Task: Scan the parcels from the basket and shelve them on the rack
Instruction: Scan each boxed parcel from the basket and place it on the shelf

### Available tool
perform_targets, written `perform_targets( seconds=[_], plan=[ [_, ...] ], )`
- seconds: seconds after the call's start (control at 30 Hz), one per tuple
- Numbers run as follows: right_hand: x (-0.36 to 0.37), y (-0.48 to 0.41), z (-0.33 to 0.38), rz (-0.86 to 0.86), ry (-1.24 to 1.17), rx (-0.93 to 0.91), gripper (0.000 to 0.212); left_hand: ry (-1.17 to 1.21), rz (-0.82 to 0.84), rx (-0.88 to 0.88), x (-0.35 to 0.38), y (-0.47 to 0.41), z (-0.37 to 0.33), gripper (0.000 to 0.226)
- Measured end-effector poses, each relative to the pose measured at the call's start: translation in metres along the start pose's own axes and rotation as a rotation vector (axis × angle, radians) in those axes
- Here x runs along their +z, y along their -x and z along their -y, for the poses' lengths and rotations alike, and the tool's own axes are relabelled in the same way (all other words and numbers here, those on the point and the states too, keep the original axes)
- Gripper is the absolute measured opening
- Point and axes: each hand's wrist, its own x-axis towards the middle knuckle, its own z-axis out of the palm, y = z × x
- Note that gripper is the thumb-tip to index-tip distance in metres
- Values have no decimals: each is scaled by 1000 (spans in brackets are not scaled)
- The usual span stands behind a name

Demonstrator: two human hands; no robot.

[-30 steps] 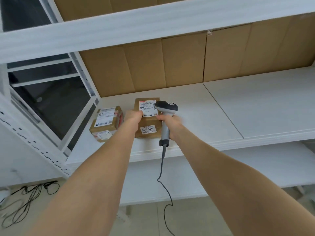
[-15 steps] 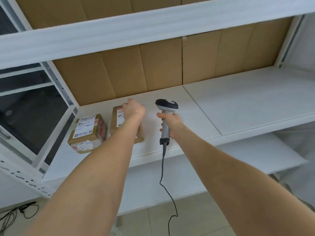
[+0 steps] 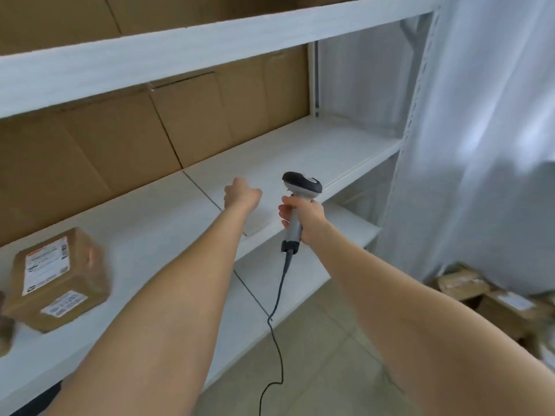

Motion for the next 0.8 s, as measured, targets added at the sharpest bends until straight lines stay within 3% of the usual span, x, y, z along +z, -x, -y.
perform_targets(
  seconds=[0.43, 0.8],
  plan=[
    [-285, 37, 64, -392, -273, -80, 16, -54, 374, 289, 238, 134, -173, 55],
    [-459, 56, 61, -678, -479, -112, 38, -199, 614, 396, 387, 230, -226, 58]
  ],
)
